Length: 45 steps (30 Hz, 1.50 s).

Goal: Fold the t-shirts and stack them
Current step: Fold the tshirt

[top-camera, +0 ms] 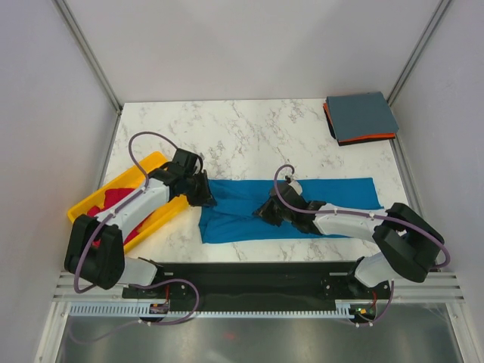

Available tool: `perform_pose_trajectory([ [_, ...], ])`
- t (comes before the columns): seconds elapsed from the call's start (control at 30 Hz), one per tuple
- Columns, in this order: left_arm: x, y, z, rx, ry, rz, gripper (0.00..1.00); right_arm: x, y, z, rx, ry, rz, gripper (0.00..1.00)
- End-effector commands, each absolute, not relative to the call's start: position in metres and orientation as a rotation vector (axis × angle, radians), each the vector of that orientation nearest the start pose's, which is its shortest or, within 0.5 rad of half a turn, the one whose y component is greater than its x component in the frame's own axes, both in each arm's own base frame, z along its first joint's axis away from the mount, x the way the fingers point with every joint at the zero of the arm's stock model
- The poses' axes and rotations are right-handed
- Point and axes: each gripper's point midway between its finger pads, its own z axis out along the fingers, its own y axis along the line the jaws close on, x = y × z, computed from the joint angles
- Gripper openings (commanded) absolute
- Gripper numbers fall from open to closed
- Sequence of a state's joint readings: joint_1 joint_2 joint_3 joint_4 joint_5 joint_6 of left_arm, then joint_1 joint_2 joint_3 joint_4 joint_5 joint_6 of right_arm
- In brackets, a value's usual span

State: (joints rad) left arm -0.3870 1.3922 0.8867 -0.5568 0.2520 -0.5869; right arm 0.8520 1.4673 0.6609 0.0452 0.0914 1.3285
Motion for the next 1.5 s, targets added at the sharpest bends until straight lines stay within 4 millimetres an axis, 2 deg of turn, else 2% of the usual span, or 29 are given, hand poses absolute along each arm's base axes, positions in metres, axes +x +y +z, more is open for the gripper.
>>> perform_pose_trajectory([
  [0.0, 0.243, -0.188, 0.106, -0.219, 2.730, -0.732, 0.02, 0.235, 0.301, 0.065, 0.615, 2.447, 0.931, 0.00],
  [0.23, 0.220, -0.200, 0.113, -0.219, 2.756, -0.746, 0.02, 0.232, 0.292, 0.077, 0.533, 2.448, 0.926, 0.00],
  [0.37, 0.206, -0.206, 0.110, -0.218, 2.778, -0.735, 0.02, 0.224, 0.287, 0.071, 0.499, 2.492, 0.900, 0.00],
  [0.6, 0.180, -0.203, 0.089, -0.236, 2.837, -0.687, 0.02, 0.219, 0.284, 0.066, 0.462, 2.518, 0.890, 0.00],
  [1.2, 0.150, -0.212, 0.068, -0.245, 2.893, -0.643, 0.02, 0.206, 0.279, 0.059, 0.405, 2.557, 0.884, 0.00],
  [1.47, 0.151, -0.213, 0.057, -0.249, 2.915, -0.609, 0.02, 0.205, 0.280, 0.048, 0.362, 2.591, 0.855, 0.01],
])
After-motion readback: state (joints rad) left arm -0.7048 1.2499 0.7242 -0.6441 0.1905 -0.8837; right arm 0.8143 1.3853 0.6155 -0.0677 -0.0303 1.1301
